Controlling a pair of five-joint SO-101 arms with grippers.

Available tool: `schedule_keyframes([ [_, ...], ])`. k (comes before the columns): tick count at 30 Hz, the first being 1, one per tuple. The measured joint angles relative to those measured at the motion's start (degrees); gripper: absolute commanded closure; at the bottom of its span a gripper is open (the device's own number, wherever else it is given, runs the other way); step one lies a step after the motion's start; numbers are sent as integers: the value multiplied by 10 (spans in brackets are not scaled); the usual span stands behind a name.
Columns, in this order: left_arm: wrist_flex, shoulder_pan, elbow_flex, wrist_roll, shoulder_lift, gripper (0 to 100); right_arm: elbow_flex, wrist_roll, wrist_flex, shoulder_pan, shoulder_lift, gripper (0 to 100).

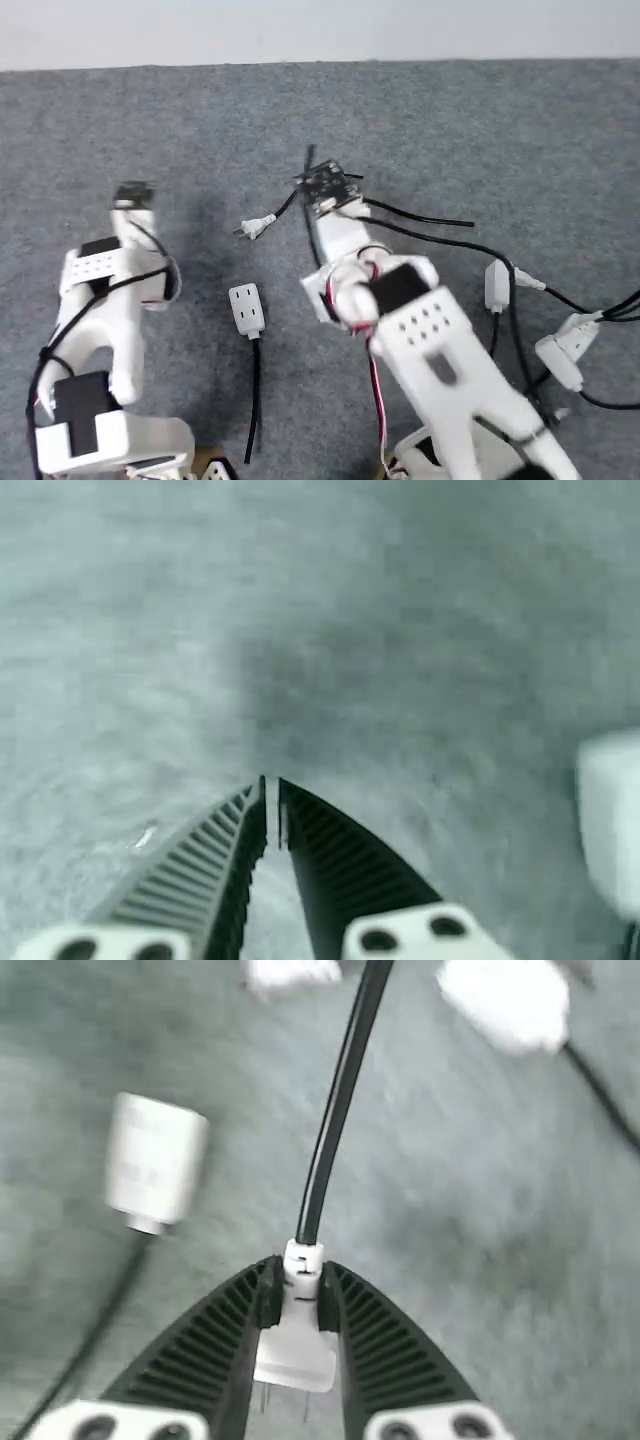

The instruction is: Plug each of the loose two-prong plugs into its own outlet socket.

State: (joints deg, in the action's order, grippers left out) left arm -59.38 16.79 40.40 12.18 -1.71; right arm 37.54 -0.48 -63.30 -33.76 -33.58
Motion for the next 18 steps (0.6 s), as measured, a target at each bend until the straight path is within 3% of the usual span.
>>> schedule_keyframes([
  [5,-41,-47,10,161,0,990,0,0,18,-67,-52,991],
  [12,-57,-76,14,246,0,990,29,-20,91,-149,-50,991],
  [18,-72,-80,14,289,0,990,39,-22,123,-163,-21,991],
])
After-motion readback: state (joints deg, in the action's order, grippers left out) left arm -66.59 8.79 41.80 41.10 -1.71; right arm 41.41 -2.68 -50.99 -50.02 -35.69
